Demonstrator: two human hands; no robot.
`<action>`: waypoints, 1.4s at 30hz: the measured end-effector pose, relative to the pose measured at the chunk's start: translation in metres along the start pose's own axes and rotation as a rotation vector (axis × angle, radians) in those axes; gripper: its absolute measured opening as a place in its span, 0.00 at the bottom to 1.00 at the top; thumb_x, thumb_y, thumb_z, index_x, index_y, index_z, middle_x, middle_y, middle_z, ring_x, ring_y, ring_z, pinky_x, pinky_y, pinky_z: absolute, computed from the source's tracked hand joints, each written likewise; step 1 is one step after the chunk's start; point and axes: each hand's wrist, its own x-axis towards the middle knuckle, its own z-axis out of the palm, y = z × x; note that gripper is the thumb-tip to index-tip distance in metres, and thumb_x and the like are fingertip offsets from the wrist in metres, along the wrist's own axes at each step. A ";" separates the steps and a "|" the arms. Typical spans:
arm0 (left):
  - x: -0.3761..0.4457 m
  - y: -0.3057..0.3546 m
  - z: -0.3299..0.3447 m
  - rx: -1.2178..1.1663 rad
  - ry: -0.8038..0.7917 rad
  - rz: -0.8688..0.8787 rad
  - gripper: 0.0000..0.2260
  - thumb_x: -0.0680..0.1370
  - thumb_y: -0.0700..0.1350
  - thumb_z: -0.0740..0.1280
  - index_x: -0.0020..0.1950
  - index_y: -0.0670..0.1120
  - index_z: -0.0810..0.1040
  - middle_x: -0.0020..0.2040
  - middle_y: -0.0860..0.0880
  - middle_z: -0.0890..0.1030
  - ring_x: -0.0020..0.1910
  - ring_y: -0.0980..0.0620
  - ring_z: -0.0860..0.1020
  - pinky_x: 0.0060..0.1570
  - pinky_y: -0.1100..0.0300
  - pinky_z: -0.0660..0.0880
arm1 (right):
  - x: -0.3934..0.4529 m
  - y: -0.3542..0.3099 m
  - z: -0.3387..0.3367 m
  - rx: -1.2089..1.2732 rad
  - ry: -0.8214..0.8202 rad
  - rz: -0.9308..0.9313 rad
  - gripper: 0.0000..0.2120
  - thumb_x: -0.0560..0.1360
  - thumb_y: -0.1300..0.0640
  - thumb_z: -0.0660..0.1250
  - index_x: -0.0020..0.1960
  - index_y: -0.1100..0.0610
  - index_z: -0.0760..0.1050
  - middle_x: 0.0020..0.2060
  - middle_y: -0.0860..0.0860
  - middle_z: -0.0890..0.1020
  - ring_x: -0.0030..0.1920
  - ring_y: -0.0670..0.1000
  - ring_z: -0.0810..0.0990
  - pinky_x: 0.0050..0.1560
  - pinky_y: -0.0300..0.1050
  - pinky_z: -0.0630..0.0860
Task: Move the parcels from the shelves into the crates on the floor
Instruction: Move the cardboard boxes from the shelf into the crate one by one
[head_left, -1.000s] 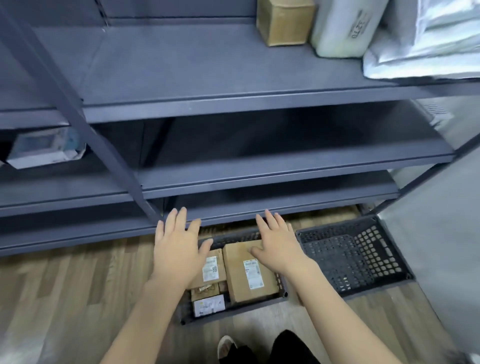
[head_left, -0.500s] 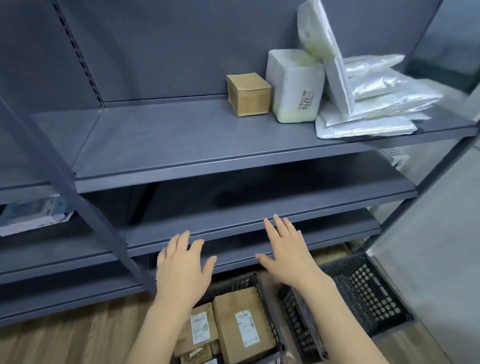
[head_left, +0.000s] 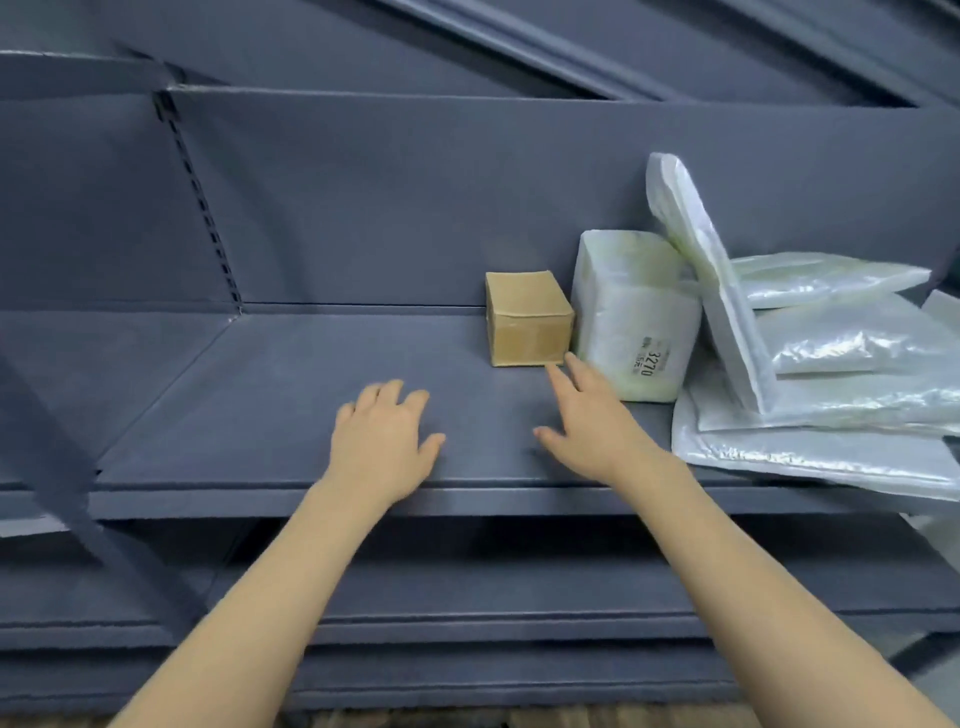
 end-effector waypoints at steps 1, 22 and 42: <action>0.019 0.004 -0.005 0.011 -0.011 -0.009 0.25 0.79 0.57 0.58 0.74 0.50 0.62 0.74 0.46 0.61 0.73 0.46 0.58 0.67 0.51 0.60 | 0.020 0.004 -0.007 -0.036 0.008 -0.017 0.37 0.79 0.50 0.61 0.77 0.59 0.44 0.76 0.59 0.46 0.76 0.58 0.46 0.75 0.47 0.47; 0.188 0.061 0.011 -0.177 -0.136 0.028 0.32 0.77 0.45 0.66 0.77 0.49 0.55 0.72 0.47 0.68 0.70 0.46 0.66 0.64 0.53 0.67 | 0.190 0.018 -0.009 -0.348 -0.195 0.274 0.31 0.80 0.59 0.55 0.75 0.68 0.42 0.73 0.70 0.49 0.73 0.69 0.53 0.69 0.60 0.62; -0.047 0.029 -0.035 -1.049 0.602 -0.409 0.10 0.72 0.48 0.72 0.49 0.50 0.74 0.48 0.55 0.80 0.47 0.63 0.78 0.42 0.73 0.73 | -0.002 -0.047 0.034 0.828 0.374 -0.259 0.16 0.76 0.60 0.67 0.64 0.56 0.73 0.54 0.40 0.75 0.52 0.39 0.74 0.55 0.27 0.69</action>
